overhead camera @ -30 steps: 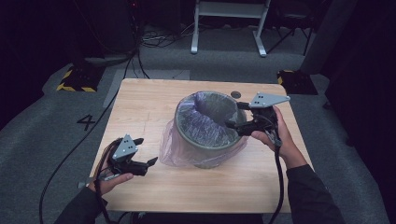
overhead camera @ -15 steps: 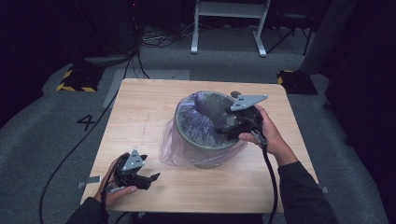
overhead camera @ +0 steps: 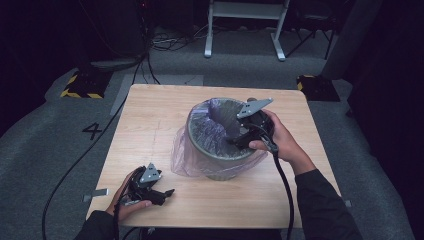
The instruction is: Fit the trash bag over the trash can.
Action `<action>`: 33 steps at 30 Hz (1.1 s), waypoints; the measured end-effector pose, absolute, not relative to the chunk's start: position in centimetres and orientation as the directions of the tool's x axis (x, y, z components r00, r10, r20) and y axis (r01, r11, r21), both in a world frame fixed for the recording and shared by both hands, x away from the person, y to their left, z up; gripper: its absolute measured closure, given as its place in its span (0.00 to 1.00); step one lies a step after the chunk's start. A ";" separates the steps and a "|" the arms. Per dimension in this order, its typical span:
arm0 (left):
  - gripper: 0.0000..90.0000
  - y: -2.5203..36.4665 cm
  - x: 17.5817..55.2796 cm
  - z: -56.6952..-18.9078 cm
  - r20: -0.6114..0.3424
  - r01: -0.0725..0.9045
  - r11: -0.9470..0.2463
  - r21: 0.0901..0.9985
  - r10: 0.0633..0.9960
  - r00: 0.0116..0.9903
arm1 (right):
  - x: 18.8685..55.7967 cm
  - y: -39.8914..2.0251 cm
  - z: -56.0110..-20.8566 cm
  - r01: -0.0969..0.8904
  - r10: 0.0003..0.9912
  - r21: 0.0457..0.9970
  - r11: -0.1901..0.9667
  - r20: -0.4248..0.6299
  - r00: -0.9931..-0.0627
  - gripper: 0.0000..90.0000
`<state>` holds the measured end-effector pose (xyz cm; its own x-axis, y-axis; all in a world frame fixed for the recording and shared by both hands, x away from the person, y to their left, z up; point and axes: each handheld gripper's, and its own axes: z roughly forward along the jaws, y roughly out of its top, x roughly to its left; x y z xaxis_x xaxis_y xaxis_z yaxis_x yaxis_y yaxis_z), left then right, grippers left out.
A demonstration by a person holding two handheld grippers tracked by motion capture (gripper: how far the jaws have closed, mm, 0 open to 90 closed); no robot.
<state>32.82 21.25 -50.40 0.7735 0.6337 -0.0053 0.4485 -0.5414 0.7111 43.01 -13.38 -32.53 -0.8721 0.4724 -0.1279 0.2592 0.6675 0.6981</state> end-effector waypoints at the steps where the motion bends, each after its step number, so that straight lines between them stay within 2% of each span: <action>1: 0.17 21.2 32.9 -50.4 -0.005 0.446 -0.543 0.711 0.631 0.776 | 43.1 -13.3 -32.6 0.266 0.476 0.686 0.677 -0.132 -0.870 0.21; 8: 0.16 21.2 32.9 -50.4 -0.005 0.443 -0.547 0.710 0.625 0.781 | 43.6 -12.4 -33.3 0.318 0.483 0.620 0.718 -0.115 -0.868 0.22; 18: 0.17 21.2 32.8 -50.4 -0.003 0.437 -0.549 0.713 0.620 0.784 | 44.0 -11.7 -33.5 0.339 0.456 0.525 0.781 -0.106 -0.884 0.24; 24: 0.17 21.2 32.8 -50.4 -0.003 0.437 -0.549 0.713 0.620 0.784 | 43.9 -12.3 -33.4 0.345 0.476 0.575 0.742 -0.088 -0.875 0.24; 27: 0.17 21.2 32.8 -50.4 -0.003 0.437 -0.549 0.713 0.620 0.784 | 43.3 -13.0 -33.0 0.303 0.480 0.648 0.699 -0.112 -0.870 0.27; 33: 0.17 21.2 32.8 -50.4 -0.003 0.437 -0.549 0.713 0.621 0.784 | 43.0 -14.1 -32.5 0.306 0.515 0.706 0.638 -0.096 -0.852 0.26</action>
